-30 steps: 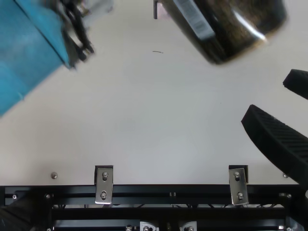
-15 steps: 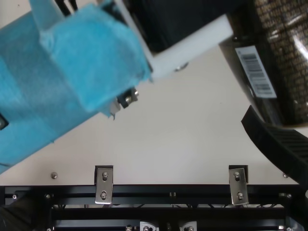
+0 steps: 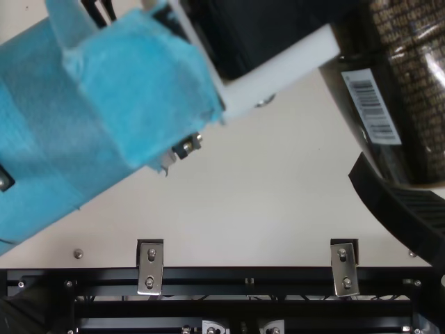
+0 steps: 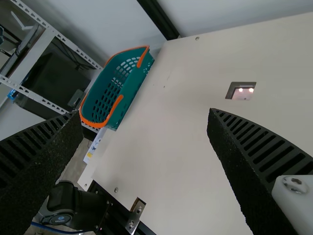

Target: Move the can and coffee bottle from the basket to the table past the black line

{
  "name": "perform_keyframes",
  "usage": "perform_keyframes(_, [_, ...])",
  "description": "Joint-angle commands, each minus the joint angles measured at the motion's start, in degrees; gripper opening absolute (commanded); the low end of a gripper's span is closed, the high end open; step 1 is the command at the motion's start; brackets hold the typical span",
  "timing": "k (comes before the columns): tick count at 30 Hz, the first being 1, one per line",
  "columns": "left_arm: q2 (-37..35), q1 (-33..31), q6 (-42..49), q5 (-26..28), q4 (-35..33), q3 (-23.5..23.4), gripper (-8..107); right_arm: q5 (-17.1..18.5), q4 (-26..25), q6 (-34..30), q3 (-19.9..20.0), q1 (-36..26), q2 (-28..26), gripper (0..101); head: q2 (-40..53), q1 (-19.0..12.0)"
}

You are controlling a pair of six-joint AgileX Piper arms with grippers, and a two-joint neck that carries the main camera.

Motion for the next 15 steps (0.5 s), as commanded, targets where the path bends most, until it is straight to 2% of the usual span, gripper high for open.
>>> perform_keyframes(1, [0.0,0.0,0.0,0.0,0.0,0.0,10,0.0,0.0,0.0,0.0,0.0,0.0,101,-0.2,-1.8])
perform_keyframes(15, [-0.2,1.4,1.0,0.2,-0.7,0.7,10,0.0,0.0,0.0,0.0,0.0,0.0,101,-0.2,-1.8])
